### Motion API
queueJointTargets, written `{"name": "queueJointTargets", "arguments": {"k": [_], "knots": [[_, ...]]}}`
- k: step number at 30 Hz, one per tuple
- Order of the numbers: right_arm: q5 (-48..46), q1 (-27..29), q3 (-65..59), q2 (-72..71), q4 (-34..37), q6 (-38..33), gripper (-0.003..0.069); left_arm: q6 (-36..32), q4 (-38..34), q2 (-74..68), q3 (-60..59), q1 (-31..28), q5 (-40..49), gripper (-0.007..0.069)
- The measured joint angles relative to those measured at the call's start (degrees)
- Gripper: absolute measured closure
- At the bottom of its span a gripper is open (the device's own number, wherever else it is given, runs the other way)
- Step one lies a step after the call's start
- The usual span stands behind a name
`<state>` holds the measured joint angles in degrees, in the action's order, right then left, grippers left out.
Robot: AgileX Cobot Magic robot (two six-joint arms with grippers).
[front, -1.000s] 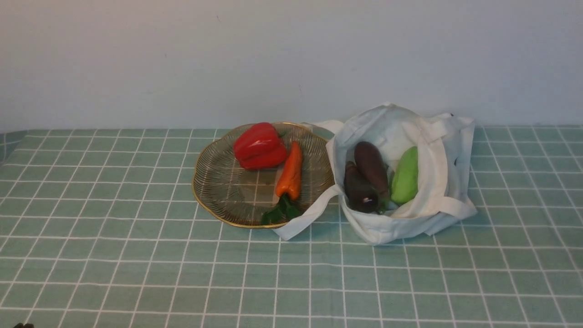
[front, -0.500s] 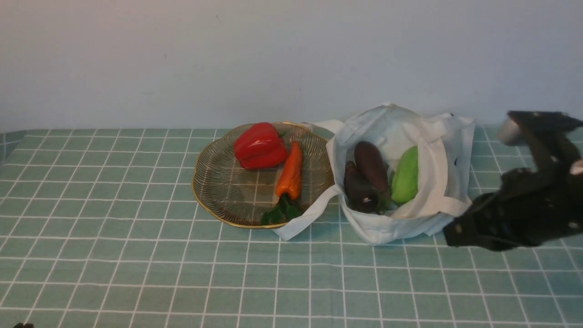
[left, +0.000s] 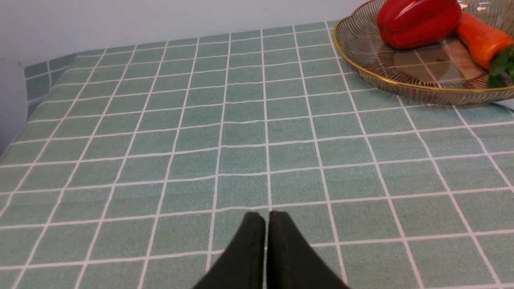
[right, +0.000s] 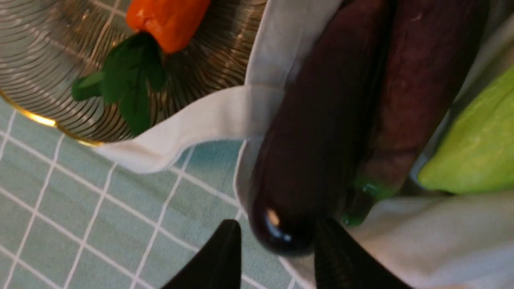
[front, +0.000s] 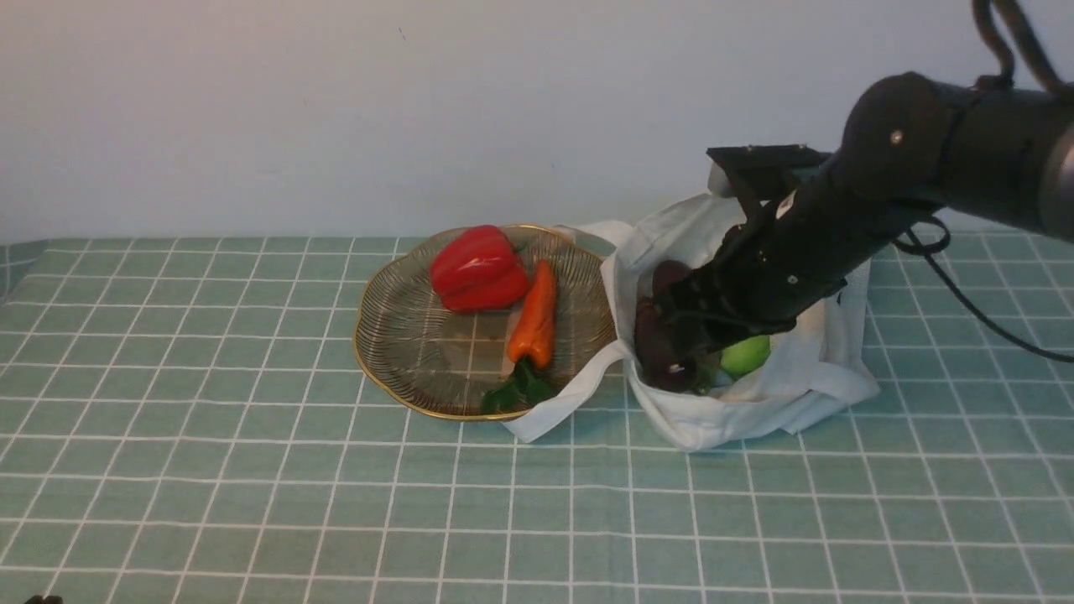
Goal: Take vegetables from cloth bag on blue coffee tablecloth place on plate.
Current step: 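Reach into the white cloth bag and grasp a vegetable inside with the right gripper, then take the eggplant out of the bag and place it on the plate with the right gripper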
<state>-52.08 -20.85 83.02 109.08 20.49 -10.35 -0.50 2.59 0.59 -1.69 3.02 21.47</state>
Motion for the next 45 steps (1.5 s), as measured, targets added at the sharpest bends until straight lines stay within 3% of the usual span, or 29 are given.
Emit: {"name": "queueJointTargets", "arguments": {"k": [5,10,16,20,25,38,42,45], "knots": [[2.0,0.0,0.7,3.5,-0.1,0.2,0.0216,0.0,0.0,0.0,0.0,0.0,0.0,0.0629],[2.9,0.0,0.7,6.0,-0.1,0.2,0.0155,0.0,0.0,0.0,0.0,0.0,0.0,0.0629],[3.3,0.0,0.7,6.7,-0.1,0.1,0.0167,0.0,0.0,0.0,0.0,0.0,0.0,0.0629],[3.0,0.0,0.8,6.7,-0.1,0.0,0.0274,0.0,0.0,0.0,0.0,0.0,0.0,0.0629],[1.4,0.0,1.1,5.9,-1.1,0.0,0.0277,0.0,0.0,0.0,0.0,0.0,0.0,0.0629],[-17.7,0.0,2.8,-7.0,-0.2,0.9,0.0277,0.0,0.0,0.0,0.0,0.0,0.0,0.0629],[-15.8,-1.2,2.8,-9.7,3.6,1.1,0.0277,0.0,0.0,0.0,0.0,0.0,0.0,0.0629],[-5.2,-5.1,2.8,-10.4,8.1,-0.5,0.0277,0.0,0.0,0.0,0.0,0.0,0.0,0.0629]]}}
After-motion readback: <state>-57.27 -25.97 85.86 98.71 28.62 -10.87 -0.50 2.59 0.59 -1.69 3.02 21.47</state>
